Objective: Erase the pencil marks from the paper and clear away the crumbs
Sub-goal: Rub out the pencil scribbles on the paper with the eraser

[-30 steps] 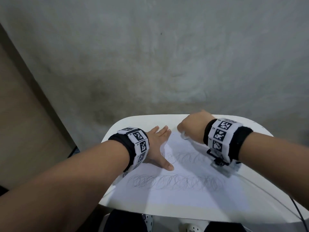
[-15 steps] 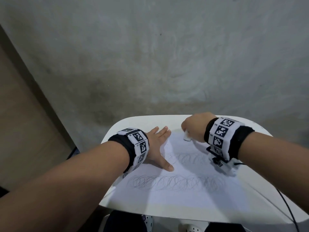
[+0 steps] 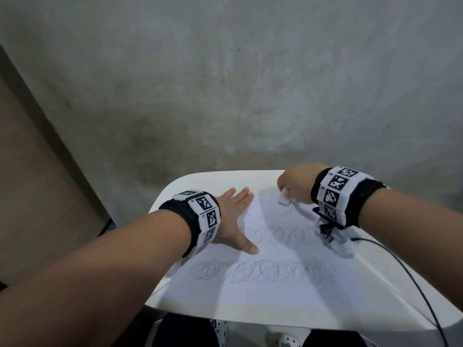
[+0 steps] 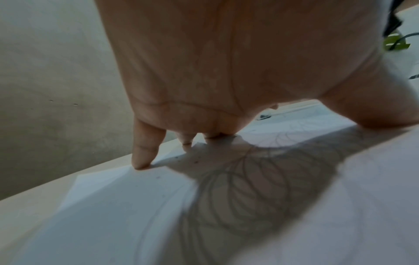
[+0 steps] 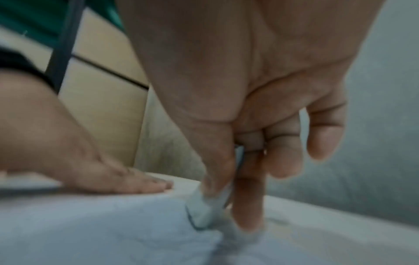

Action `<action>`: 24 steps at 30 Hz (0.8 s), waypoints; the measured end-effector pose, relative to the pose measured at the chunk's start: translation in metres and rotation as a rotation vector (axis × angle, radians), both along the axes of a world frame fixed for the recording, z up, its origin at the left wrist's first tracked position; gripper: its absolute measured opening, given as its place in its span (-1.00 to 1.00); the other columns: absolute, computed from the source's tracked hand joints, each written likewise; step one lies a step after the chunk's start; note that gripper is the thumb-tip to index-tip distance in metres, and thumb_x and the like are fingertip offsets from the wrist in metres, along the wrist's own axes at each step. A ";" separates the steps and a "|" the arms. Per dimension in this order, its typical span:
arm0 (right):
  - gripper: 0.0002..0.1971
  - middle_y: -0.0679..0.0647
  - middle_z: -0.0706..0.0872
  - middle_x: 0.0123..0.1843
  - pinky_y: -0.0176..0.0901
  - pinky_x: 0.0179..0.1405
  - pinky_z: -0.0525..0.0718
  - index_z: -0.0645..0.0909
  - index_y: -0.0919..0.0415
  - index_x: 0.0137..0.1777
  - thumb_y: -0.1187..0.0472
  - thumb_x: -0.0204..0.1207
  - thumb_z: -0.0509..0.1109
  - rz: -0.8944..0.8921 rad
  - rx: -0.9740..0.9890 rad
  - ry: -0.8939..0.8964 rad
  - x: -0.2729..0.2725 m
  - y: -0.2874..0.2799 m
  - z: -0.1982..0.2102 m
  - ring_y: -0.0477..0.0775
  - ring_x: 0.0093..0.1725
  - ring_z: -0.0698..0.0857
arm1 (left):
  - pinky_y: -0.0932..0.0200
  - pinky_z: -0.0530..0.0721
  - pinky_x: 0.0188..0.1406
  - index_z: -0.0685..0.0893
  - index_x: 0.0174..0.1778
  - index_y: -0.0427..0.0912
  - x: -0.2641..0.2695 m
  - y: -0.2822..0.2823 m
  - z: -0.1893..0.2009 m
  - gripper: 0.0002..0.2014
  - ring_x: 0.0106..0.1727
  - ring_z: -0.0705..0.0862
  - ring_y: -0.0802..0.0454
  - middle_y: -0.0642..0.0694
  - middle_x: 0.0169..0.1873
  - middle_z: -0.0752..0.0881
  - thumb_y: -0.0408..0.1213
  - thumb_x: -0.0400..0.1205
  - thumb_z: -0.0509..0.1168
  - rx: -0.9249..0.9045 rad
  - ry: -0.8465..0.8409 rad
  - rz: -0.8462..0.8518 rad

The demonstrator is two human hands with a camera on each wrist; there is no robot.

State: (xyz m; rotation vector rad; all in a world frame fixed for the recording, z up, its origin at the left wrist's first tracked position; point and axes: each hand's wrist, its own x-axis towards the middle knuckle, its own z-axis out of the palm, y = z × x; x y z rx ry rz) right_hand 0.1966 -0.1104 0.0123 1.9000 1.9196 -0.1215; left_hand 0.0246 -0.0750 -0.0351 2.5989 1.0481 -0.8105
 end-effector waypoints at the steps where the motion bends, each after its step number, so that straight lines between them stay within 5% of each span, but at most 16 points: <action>1: -0.82 0.04 0.72 -0.11 -0.08 -0.09 0.64 0.67 0.18 -0.01 0.20 0.53 0.25 0.004 0.010 -0.017 0.003 0.001 0.000 0.15 -0.12 0.65 | -0.17 -0.14 0.64 -0.44 0.68 0.00 0.000 0.000 0.000 0.27 0.68 -0.43 0.03 0.13 0.66 -0.47 0.45 0.42 0.34 -0.001 -0.001 0.003; 5: -0.90 -0.05 0.58 -0.27 -0.14 -0.20 0.54 0.53 0.07 -0.25 0.24 0.47 0.25 0.131 0.024 -0.013 -0.013 -0.005 -0.012 0.12 -0.15 0.58 | -0.15 -0.13 0.64 -0.43 0.69 0.00 0.000 0.000 0.000 0.26 0.69 -0.42 0.02 0.13 0.66 -0.46 0.44 0.42 0.34 0.002 -0.004 -0.004; 9: -0.87 -0.05 0.62 -0.23 -0.08 -0.13 0.56 0.58 0.08 -0.13 0.27 0.49 0.21 0.037 0.033 -0.072 0.004 0.003 0.000 0.12 -0.14 0.61 | -0.18 -0.12 0.64 -0.43 0.69 0.00 0.000 0.001 -0.001 0.27 0.69 -0.41 0.02 0.14 0.66 -0.47 0.45 0.41 0.35 0.002 0.000 0.001; 13: -0.88 -0.03 0.49 -0.33 -0.15 -0.15 0.46 0.45 0.11 -0.31 0.25 0.45 0.23 0.137 0.046 -0.085 -0.009 -0.002 -0.010 0.12 -0.19 0.49 | -0.17 -0.11 0.64 -0.42 0.69 0.00 -0.001 0.000 -0.001 0.26 0.69 -0.41 0.01 0.13 0.66 -0.46 0.44 0.42 0.35 0.005 -0.008 -0.007; 17: -0.86 0.02 0.67 -0.18 -0.13 -0.14 0.59 0.63 0.14 -0.07 0.24 0.50 0.24 0.028 0.048 -0.093 0.003 0.005 -0.002 0.14 -0.20 0.57 | -0.20 -0.11 0.64 -0.44 0.69 0.01 0.000 0.000 0.000 0.27 0.69 -0.42 0.03 0.15 0.65 -0.47 0.44 0.42 0.35 -0.003 -0.001 0.005; 20: -0.89 -0.02 0.61 -0.24 -0.17 -0.21 0.54 0.61 0.11 -0.10 0.22 0.52 0.24 0.096 0.036 -0.086 -0.011 0.003 -0.012 0.15 -0.17 0.59 | -0.20 -0.11 0.64 -0.44 0.69 0.02 -0.001 0.002 -0.003 0.27 0.68 -0.42 0.02 0.15 0.66 -0.47 0.45 0.41 0.36 0.000 -0.007 -0.001; 24: -0.82 0.05 0.75 -0.08 -0.09 -0.17 0.61 0.67 0.16 0.00 0.21 0.55 0.23 0.021 0.028 -0.085 -0.005 0.009 -0.007 0.14 -0.16 0.65 | -0.23 -0.11 0.64 -0.45 0.68 0.03 -0.001 0.003 -0.004 0.29 0.68 -0.43 0.04 0.17 0.65 -0.47 0.47 0.39 0.35 -0.004 -0.005 0.004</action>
